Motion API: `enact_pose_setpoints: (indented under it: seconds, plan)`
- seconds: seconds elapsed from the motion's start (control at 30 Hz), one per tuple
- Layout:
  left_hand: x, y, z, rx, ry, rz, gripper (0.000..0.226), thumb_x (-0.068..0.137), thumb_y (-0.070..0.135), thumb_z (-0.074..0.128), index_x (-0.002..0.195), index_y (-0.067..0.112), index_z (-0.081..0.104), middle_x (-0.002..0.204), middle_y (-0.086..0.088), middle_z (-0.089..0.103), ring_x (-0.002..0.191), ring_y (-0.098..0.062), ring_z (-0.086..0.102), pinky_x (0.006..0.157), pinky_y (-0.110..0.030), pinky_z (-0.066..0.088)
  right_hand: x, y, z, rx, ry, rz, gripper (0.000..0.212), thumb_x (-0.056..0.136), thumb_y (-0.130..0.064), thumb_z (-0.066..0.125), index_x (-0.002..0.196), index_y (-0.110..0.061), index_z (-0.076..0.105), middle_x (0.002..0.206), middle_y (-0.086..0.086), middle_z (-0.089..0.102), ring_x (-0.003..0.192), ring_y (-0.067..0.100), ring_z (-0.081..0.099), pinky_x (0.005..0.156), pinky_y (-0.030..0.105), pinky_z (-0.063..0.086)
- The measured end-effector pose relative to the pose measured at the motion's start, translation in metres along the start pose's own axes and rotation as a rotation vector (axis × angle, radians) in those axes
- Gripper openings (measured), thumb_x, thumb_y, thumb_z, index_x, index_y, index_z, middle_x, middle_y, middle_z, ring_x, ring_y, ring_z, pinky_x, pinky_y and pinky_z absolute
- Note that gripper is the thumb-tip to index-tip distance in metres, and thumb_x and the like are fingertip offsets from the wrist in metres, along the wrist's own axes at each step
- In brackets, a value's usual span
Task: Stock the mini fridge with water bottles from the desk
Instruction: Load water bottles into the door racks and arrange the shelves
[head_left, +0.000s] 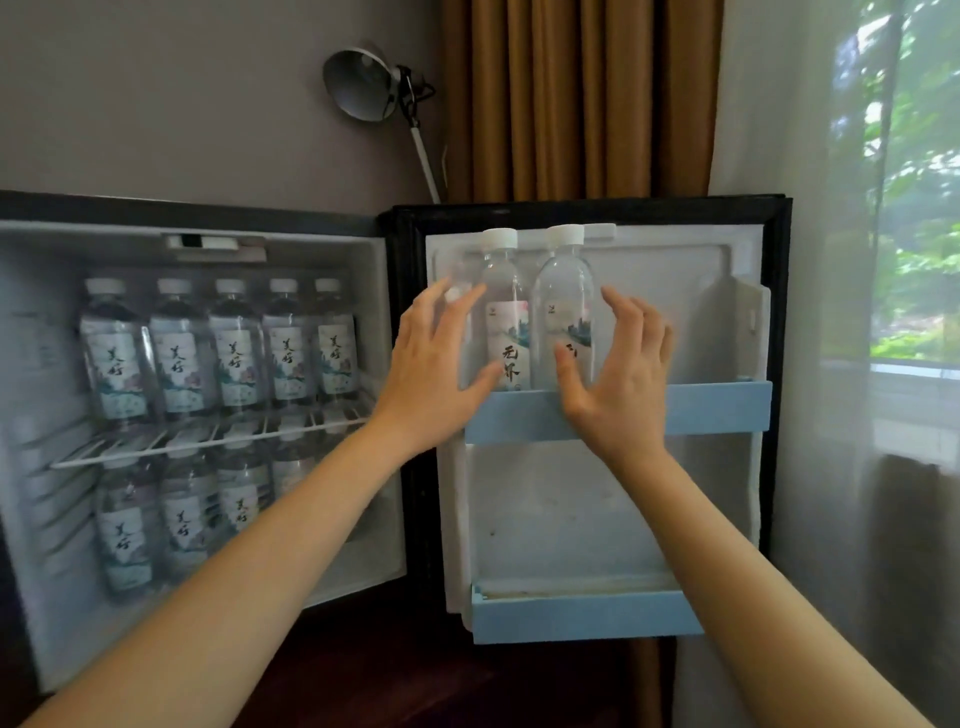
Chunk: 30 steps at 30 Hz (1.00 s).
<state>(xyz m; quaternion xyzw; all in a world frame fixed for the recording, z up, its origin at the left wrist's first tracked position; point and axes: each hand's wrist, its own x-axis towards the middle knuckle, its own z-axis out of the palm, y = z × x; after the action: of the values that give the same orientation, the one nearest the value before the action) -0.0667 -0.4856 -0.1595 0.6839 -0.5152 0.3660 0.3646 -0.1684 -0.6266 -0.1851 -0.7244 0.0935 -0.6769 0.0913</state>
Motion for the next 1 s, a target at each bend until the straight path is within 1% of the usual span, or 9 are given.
enact_pose_setpoints:
  seconds: [0.1, 0.23, 0.33, 0.47, 0.53, 0.67, 0.77, 0.9, 1.0]
  plan:
    - [-0.037, -0.027, -0.001, -0.023, 0.061, -0.082, 0.058, 0.088, 0.02, 0.06, 0.14, 0.015, 0.036, 0.146, -0.007, 0.026, 0.136, -0.015, 0.021, 0.108, -0.022, 0.014, -0.021, -0.019, 0.019, 0.005, 0.118, -0.15, 0.043, 0.082, -0.028, 0.057, 0.12, -0.017, 0.04, 0.124, 0.01, 0.04, 0.115, 0.026, 0.036, 0.098, 0.034, 0.035]
    - [-0.105, -0.069, -0.009, -0.023, 0.122, -0.175, 0.043, 0.087, 0.007, 0.06, 0.129, 0.01, 0.048, 0.128, -0.006, 0.042, 0.118, -0.003, 0.037, 0.099, -0.008, 0.026, -0.059, -0.057, 0.053, 0.071, 0.055, -0.306, 0.027, 0.084, -0.021, 0.054, 0.11, -0.015, 0.049, 0.122, 0.009, 0.039, 0.118, 0.032, 0.039, 0.104, 0.042, 0.032]
    - [-0.164, -0.101, -0.024, 0.016, 0.09, -0.281, 0.032, 0.085, 0.001, 0.058, 0.116, 0.009, 0.057, 0.112, 0.001, 0.047, 0.098, 0.006, 0.043, 0.085, 0.001, 0.033, -0.096, -0.09, 0.084, 0.165, -0.093, -0.353, 0.021, 0.084, -0.019, 0.053, 0.101, -0.009, 0.061, 0.118, 0.015, 0.051, 0.118, 0.032, 0.041, 0.103, 0.045, 0.036]
    - [-0.239, -0.139, -0.061, 0.137, 0.016, -0.48, 0.02, 0.09, 0.006, 0.052, 0.105, 0.014, 0.063, 0.098, 0.009, 0.049, 0.083, -0.002, 0.05, 0.071, -0.015, 0.043, -0.149, -0.139, 0.129, 0.255, -0.375, -0.356, 0.021, 0.082, -0.018, 0.048, 0.087, -0.006, 0.065, 0.102, 0.016, 0.06, 0.106, 0.03, 0.046, 0.091, 0.042, 0.043]
    - [-0.272, -0.157, -0.086, 0.219, 0.024, -0.535, 0.019, 0.088, 0.007, 0.051, 0.098, 0.015, 0.066, 0.092, 0.008, 0.054, 0.08, -0.007, 0.051, 0.068, -0.015, 0.04, -0.176, -0.167, 0.152, 0.324, -0.522, -0.33, 0.021, 0.08, -0.018, 0.045, 0.085, -0.008, 0.063, 0.096, 0.012, 0.059, 0.099, 0.027, 0.047, 0.084, 0.039, 0.045]
    - [-0.327, -0.19, -0.145, 0.333, 0.052, -0.673, 0.021, 0.082, 0.002, 0.052, 0.089, 0.016, 0.067, 0.084, 0.014, 0.051, 0.075, -0.002, 0.051, 0.068, -0.011, 0.039, -0.226, -0.223, 0.196, 0.435, -0.783, -0.313, 0.024, 0.076, -0.02, 0.041, 0.082, -0.012, 0.063, 0.084, 0.005, 0.058, 0.083, 0.025, 0.053, 0.071, 0.033, 0.045]
    - [-0.355, -0.213, -0.186, 0.389, 0.089, -0.79, 0.026, 0.083, -0.004, 0.054, 0.088, 0.018, 0.067, 0.083, 0.015, 0.052, 0.075, -0.008, 0.053, 0.066, -0.02, 0.043, -0.256, -0.263, 0.223, 0.54, -0.943, -0.3, 0.027, 0.074, -0.02, 0.04, 0.083, -0.013, 0.065, 0.081, 0.005, 0.059, 0.081, 0.027, 0.057, 0.072, 0.033, 0.047]
    - [-0.377, -0.245, -0.221, 0.409, 0.16, -0.937, 0.029, 0.084, -0.004, 0.054, 0.087, 0.022, 0.065, 0.084, 0.014, 0.053, 0.073, -0.003, 0.053, 0.068, -0.02, 0.041, -0.284, -0.315, 0.257, 0.667, -1.106, -0.216, 0.028, 0.085, -0.016, 0.043, 0.105, -0.015, 0.063, 0.101, 0.003, 0.06, 0.1, 0.02, 0.053, 0.087, 0.03, 0.044]
    - [-0.381, -0.272, -0.232, 0.376, 0.181, -1.027, 0.031, 0.083, -0.003, 0.054, 0.089, 0.027, 0.06, 0.088, 0.015, 0.051, 0.08, -0.004, 0.054, 0.076, -0.02, 0.041, -0.292, -0.352, 0.288, 0.72, -1.226, -0.004, 0.032, 0.091, -0.015, 0.049, 0.123, -0.017, 0.052, 0.114, 0.002, 0.057, 0.111, 0.018, 0.051, 0.093, 0.025, 0.038]
